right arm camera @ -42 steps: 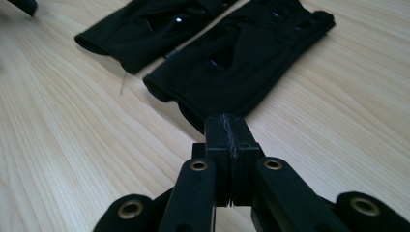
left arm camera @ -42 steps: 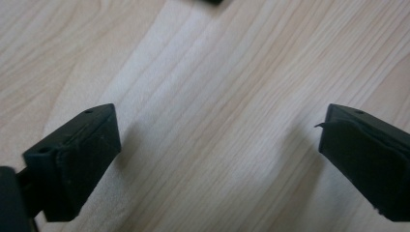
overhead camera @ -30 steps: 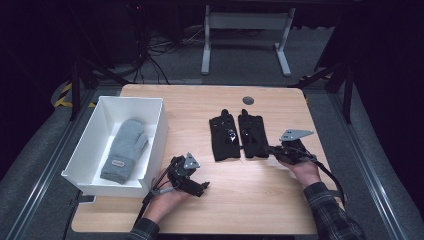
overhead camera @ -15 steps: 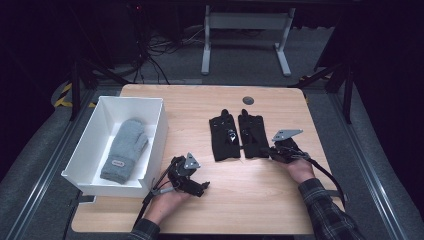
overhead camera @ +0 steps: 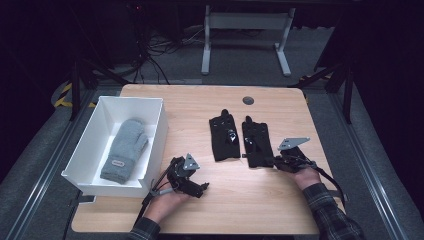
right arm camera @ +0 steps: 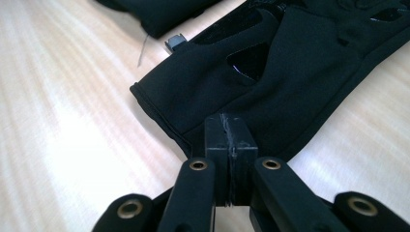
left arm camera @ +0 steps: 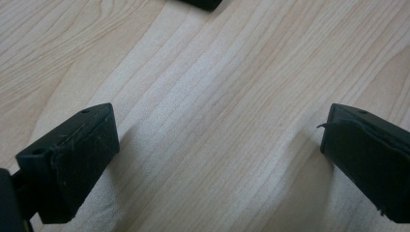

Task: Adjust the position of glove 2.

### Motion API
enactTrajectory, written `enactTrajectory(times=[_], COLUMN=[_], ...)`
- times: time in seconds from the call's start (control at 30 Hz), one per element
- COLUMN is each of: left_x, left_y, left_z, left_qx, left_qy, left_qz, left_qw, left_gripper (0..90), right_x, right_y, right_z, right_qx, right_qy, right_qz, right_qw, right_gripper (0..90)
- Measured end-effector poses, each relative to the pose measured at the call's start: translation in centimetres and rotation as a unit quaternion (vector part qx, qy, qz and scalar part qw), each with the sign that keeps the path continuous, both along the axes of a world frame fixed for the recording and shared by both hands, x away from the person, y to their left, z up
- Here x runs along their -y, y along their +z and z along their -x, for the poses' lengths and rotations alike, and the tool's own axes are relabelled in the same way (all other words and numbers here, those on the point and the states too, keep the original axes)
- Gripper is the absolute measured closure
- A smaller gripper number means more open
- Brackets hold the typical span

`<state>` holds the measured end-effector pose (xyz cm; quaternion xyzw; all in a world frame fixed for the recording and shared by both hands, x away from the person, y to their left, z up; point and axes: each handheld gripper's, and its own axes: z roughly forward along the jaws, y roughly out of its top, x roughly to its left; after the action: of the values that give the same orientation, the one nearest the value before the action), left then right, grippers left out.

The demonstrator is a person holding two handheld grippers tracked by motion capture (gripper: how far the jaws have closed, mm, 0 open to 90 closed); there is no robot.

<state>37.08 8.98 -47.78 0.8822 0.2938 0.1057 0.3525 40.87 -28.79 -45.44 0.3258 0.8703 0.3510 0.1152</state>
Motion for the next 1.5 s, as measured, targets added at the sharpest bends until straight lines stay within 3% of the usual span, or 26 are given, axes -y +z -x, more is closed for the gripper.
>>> enactTrajectory(times=[0.77,0.87,1.0,1.17,1.37,1.5], left_x=[-0.1,-0.1,-0.1,-0.1,0.0,0.0], left_y=[0.0,0.0,0.0,0.0,0.0,0.0], left_z=[-0.1,-0.1,-0.1,-0.1,-0.2,-0.2], left_qx=[0.0,-0.001,-0.001,-0.001,0.001,0.001], left_qy=[-0.006,-0.006,-0.006,-0.007,-0.01,-0.01], left_qz=[0.0,0.001,0.001,0.0,0.001,0.001], left_qw=[1.0,1.0,1.0,1.0,0.9999,0.9999], left_gripper=[0.4,0.4,0.4,0.4,0.4,0.4], right_x=[0.8,0.6,0.6,0.5,-0.1,-0.3], right_y=[0.3,0.6,1.4,2.1,1.2,0.5], right_z=[7.5,7.9,6.9,4.1,0.9,-0.1], right_qx=[-0.02,-0.011,0.013,0.032,0.025,0.021], right_qy=[0.036,0.039,0.026,0.006,-0.006,-0.007], right_qz=[0.02,0.023,0.013,0.006,0.021,0.025], right_qw=[0.9989,0.9989,0.9995,0.9995,0.9995,0.9995], right_gripper=[89.8,89.7,89.7,89.7,89.7,89.8])
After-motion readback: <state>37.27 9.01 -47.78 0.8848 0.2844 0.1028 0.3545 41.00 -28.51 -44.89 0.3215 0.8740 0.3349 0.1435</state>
